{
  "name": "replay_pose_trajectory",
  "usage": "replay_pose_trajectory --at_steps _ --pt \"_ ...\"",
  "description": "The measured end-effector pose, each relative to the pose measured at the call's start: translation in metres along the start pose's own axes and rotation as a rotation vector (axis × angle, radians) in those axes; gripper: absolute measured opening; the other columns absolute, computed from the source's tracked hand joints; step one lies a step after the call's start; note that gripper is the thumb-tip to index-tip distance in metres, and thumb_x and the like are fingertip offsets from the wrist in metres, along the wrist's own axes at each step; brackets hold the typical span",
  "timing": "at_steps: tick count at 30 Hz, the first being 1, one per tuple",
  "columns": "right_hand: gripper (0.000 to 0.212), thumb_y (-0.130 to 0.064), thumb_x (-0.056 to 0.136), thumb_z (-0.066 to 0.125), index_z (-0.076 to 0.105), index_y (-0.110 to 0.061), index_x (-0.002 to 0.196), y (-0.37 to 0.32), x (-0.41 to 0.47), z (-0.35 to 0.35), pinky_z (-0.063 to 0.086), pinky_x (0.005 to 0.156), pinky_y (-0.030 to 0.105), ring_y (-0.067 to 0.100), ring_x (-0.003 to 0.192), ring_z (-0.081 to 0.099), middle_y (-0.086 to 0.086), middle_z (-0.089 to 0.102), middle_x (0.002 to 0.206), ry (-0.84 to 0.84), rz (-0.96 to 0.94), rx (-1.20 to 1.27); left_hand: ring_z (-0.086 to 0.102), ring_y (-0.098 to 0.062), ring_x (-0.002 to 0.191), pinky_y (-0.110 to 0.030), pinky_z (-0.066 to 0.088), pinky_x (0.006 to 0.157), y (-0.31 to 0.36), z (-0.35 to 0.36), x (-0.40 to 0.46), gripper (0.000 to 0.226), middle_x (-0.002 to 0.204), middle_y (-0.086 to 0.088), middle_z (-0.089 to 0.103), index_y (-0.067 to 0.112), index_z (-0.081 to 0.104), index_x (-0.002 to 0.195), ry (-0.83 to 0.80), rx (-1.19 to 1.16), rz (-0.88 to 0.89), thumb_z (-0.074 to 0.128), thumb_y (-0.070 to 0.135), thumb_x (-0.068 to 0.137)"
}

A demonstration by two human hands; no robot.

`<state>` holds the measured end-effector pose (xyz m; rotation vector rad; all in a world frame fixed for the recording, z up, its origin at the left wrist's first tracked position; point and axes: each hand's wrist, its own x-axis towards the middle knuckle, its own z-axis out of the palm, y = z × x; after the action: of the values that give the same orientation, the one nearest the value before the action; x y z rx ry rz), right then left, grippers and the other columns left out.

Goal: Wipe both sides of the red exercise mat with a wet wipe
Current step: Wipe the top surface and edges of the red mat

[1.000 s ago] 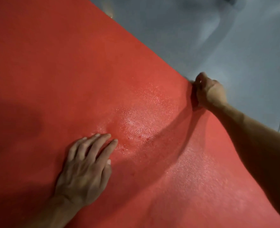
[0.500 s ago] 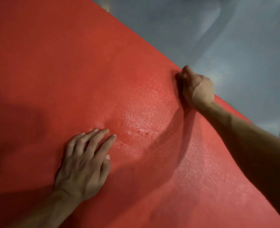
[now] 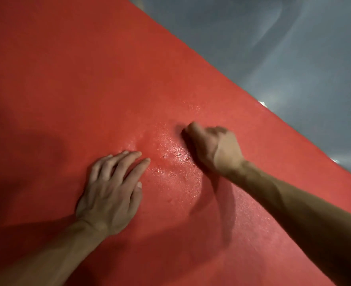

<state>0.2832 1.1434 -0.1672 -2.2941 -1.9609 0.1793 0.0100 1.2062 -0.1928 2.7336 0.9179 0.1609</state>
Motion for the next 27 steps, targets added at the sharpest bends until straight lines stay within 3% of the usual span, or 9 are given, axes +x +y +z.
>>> replay_pose_trajectory --at_steps 2,5,7,13,17,19,22,25,27 --pt "0.023 -0.043 0.105 0.047 0.052 -0.021 0.100 0.003 0.000 -0.003 0.047 0.054 0.037 0.032 0.054 0.058 0.001 0.055 0.059 -0.008 -0.035 -0.040 0.046 -0.028 0.135 -0.048 0.029 0.115 -0.001 0.001 0.000 0.052 0.149 -0.002 0.053 0.022 0.060 0.142 -0.002 0.004 -0.001 0.044 0.029 0.092" --pt "0.029 -0.047 0.106 0.042 0.050 -0.019 0.101 0.041 0.019 -0.012 0.038 0.053 0.037 0.041 0.059 0.062 0.011 0.061 0.062 0.122 0.272 -0.143 0.045 -0.026 0.135 -0.046 0.027 0.116 -0.002 0.002 -0.002 0.051 0.149 0.000 0.051 0.023 0.059 0.142 0.001 -0.001 -0.001 0.047 0.029 0.093" --pt "0.028 -0.045 0.106 0.041 0.048 -0.019 0.101 0.037 0.016 -0.011 0.039 0.054 0.039 0.044 0.063 0.063 0.015 0.063 0.065 0.149 0.339 -0.123 0.044 -0.026 0.136 -0.046 0.026 0.116 -0.003 0.003 -0.002 0.051 0.150 0.001 0.050 0.023 0.058 0.143 -0.002 0.001 0.001 0.048 0.029 0.093" --pt "0.013 -0.037 0.102 0.054 0.052 -0.025 0.103 -0.059 -0.043 0.011 0.037 0.055 0.032 0.027 0.054 0.060 -0.002 0.058 0.062 0.013 -0.167 0.013 0.043 -0.023 0.138 -0.044 0.028 0.115 -0.003 -0.002 -0.004 0.051 0.152 0.005 0.047 0.025 0.053 0.146 -0.025 -0.003 -0.006 0.047 0.032 0.096" --pt "0.030 -0.045 0.107 0.038 0.051 -0.018 0.100 -0.008 -0.019 -0.004 0.037 0.053 0.033 0.037 0.055 0.063 0.008 0.060 0.059 0.153 0.246 -0.066 0.041 -0.019 0.142 -0.042 0.029 0.119 -0.007 -0.005 -0.007 0.047 0.153 0.008 0.047 0.025 0.053 0.145 -0.037 -0.114 -0.010 0.045 0.031 0.099" --pt "0.027 -0.042 0.107 0.040 0.049 -0.018 0.100 -0.005 -0.020 -0.004 0.040 0.052 0.037 0.041 0.057 0.063 0.013 0.059 0.058 0.174 0.334 -0.056 0.042 -0.017 0.142 -0.040 0.028 0.121 -0.008 -0.009 -0.008 0.045 0.152 0.007 0.049 0.023 0.053 0.143 -0.039 -0.191 -0.022 0.044 0.027 0.099" --pt "0.015 -0.031 0.100 0.055 0.045 -0.021 0.099 -0.068 -0.045 0.008 0.040 0.049 0.034 0.033 0.049 0.059 0.003 0.052 0.052 0.118 0.045 0.040 0.052 -0.019 0.129 -0.039 0.037 0.112 -0.005 -0.021 -0.011 0.042 0.139 0.004 0.059 0.021 0.057 0.137 0.030 -0.248 -0.097 0.046 0.020 0.097" --pt "0.018 -0.029 0.097 0.060 0.044 -0.027 0.104 -0.105 -0.061 0.017 0.040 0.056 0.032 0.027 0.053 0.058 -0.002 0.056 0.058 0.072 -0.287 0.058 0.054 -0.020 0.118 -0.036 0.038 0.102 -0.005 -0.032 -0.019 0.040 0.129 0.004 0.062 0.020 0.061 0.132 0.101 -0.247 -0.175 0.047 0.017 0.095" --pt "0.014 -0.036 0.102 0.054 0.044 -0.027 0.105 -0.086 -0.045 0.013 0.036 0.055 0.032 0.028 0.052 0.060 -0.002 0.053 0.056 0.116 -0.191 -0.023 0.054 -0.020 0.116 -0.037 0.038 0.100 -0.009 -0.036 -0.032 0.038 0.126 0.004 0.063 0.021 0.062 0.130 0.114 -0.253 -0.203 0.047 0.017 0.095"
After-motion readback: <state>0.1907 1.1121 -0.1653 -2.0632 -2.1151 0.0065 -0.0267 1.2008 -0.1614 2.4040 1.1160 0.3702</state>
